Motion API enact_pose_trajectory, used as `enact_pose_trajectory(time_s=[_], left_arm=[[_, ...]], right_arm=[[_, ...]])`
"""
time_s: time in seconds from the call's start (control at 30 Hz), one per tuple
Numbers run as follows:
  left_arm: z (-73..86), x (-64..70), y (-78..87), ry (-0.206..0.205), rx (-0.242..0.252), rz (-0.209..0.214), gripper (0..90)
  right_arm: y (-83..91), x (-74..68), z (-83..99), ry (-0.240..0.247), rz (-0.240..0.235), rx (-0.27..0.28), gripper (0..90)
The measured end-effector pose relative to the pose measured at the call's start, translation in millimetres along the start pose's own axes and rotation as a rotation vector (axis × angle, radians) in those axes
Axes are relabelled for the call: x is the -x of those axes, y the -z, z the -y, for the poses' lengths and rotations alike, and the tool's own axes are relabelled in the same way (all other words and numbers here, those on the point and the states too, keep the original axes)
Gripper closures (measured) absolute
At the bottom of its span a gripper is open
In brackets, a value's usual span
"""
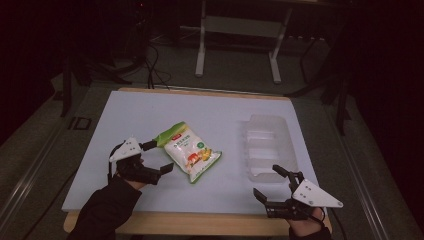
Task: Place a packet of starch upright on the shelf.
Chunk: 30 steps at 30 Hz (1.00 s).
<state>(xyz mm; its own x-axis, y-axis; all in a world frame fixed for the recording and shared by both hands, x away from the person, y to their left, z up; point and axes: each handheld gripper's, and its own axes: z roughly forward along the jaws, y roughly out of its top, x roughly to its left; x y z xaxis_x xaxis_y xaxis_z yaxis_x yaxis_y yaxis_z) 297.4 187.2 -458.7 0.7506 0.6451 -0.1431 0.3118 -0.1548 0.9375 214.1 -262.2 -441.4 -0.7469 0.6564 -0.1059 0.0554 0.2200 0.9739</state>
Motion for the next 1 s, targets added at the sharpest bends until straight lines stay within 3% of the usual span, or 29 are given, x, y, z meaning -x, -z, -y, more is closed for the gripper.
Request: enact_pose_trajectory(time_s=[0.3, 0.4, 0.43, 0.53, 0.73, 0.8, 1.0], left_arm=[[-9.3, -36.8, -32.1, 0.036, -0.064, -0.057, 0.3], [-8.8, -43.5, -37.4, 0.037, -0.074, -0.079, 0.3], [-7.8, -51.4, -42.7, 0.061, -0.078, -0.091, 0.3], [-7.3, -59.0, -46.7, 0.076, -0.080, -0.094, 1.4], [3.7, -83.1, -60.8, 0.128, -0.126, -0.135, 1.4], [13.4, -93.2, -67.2, 0.169, -0.151, -0.134, 1.4], [26.9, -105.4, -76.9, 0.206, -0.209, -0.134, 1.4]], right_arm=[[-0.4, 1.1, 0.8, -0.013, 0.002, -0.013, 10.5], [-0.3, 1.3, 1.1, -0.012, 0.005, -0.011, 10.5], [-0.3, 1.1, 1.2, -0.012, 0.005, -0.016, 10.5], [-0.6, 1.3, 1.7, -0.011, 0.004, -0.016, 10.5], [-1.3, 1.2, 2.5, -0.017, -0.005, -0.024, 10.5], [-1.5, 1.3, 2.8, -0.022, -0.010, -0.024, 12.8], [-2.3, 1.7, 3.8, -0.027, -0.014, -0.031, 12.8]])
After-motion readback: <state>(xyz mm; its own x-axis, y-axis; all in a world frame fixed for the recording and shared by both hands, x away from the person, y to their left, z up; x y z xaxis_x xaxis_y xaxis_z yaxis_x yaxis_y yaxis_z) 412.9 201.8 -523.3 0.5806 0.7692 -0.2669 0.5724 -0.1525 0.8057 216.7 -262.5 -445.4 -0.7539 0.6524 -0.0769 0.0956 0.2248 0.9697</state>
